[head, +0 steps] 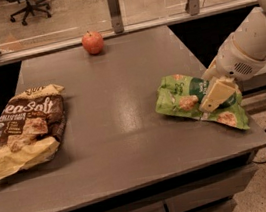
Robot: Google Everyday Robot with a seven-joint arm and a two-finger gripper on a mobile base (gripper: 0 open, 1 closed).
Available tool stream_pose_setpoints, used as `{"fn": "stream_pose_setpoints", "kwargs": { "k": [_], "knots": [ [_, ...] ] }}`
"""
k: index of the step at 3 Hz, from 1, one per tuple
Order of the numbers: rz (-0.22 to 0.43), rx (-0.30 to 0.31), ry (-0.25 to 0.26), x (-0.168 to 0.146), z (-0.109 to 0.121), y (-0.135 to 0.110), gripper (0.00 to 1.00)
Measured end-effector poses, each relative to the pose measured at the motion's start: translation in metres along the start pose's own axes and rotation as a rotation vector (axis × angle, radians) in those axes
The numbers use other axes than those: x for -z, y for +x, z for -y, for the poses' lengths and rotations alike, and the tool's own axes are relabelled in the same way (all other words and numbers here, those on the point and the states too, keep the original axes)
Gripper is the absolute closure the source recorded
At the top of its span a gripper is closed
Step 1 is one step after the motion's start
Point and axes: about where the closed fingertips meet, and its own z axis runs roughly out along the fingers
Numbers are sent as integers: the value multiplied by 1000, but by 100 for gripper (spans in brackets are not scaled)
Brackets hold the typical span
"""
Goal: Move green rice chip bag near apple
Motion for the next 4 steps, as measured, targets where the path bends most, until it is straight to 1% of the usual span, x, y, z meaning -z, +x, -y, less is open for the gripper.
{"fn": "stream_pose_setpoints", "kwargs": {
  "k": [1,2,3,4],
  "knots": [
    [3,-5,5,0,0,-3,73],
    [64,38,107,50,16,-27,100],
    [120,95,258,116,42,-53,100],
    [120,95,258,116,42,-53,100]
  ]
}}
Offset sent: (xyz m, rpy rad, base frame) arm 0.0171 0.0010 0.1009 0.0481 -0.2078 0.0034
